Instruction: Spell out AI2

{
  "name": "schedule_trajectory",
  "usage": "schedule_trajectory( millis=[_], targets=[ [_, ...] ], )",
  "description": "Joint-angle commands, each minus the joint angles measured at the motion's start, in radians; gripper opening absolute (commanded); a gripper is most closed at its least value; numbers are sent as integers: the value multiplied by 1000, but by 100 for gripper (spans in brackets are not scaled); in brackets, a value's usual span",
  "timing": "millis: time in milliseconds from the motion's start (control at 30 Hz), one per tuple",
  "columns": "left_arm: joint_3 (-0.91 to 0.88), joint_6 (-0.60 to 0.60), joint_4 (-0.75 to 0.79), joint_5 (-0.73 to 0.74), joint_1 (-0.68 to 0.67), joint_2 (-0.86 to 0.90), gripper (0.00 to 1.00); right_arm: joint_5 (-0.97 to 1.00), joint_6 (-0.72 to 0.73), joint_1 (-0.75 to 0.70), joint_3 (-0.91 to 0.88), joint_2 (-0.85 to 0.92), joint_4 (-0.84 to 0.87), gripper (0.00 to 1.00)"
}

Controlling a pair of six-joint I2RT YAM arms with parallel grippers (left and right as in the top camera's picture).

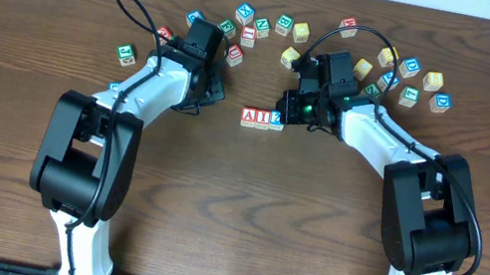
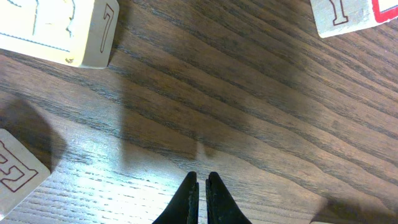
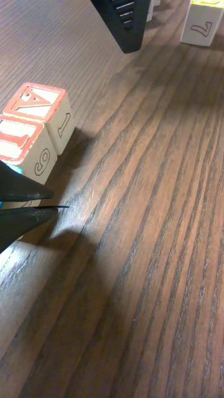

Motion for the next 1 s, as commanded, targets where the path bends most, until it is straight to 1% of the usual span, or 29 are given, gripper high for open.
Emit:
schedule_trajectory(
  millis=[0, 567, 733, 867, 967],
  targets=[
    [-6, 18, -3, -16, 3, 8, 7, -13, -19, 8, 8, 9, -5, 1],
    [-6, 18, -3, -16, 2, 8, 7, -10, -26, 13, 8, 9, -11, 1],
    [-6, 18, -2, -16, 2, 8, 7, 24, -8, 3, 13, 8, 21, 2],
    [7, 84, 12, -17, 5, -26, 7, -8, 14, -35, 47, -25, 23, 1],
    [37, 138, -7, -18, 15, -92, 8, -21, 17, -69, 66, -85, 19, 2]
  ],
)
